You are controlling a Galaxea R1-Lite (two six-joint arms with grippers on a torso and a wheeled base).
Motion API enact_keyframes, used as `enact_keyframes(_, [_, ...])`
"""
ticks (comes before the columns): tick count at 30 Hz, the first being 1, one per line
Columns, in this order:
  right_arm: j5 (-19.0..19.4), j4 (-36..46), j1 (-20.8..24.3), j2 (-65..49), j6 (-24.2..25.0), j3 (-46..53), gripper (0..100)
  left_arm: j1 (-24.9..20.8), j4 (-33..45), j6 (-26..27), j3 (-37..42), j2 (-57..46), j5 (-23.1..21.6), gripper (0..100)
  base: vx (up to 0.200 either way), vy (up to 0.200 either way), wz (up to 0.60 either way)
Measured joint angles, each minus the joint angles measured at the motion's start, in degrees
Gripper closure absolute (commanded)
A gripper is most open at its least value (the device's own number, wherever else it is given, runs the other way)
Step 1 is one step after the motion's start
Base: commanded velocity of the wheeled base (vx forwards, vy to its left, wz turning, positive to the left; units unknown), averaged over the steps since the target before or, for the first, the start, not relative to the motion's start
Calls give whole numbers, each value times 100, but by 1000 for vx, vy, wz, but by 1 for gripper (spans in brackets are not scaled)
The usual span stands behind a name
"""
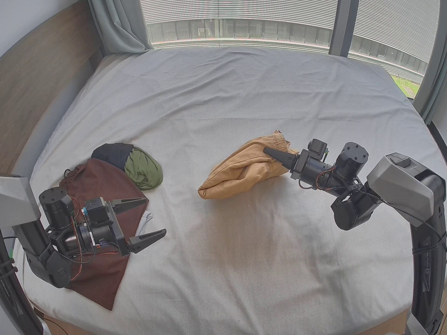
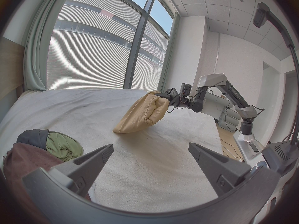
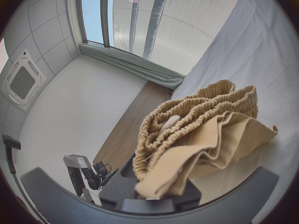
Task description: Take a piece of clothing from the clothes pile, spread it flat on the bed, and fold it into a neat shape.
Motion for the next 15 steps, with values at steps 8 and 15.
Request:
enact_keyframes(8, [-2,378,-72,91,189,-861,100,-4,0,0,-4,9,0,0,0,0,0])
enact_keyframes(15, [-27,851,-107,177,262,-1591,100,0,0,-66,-11,13,0,0,0,0,0])
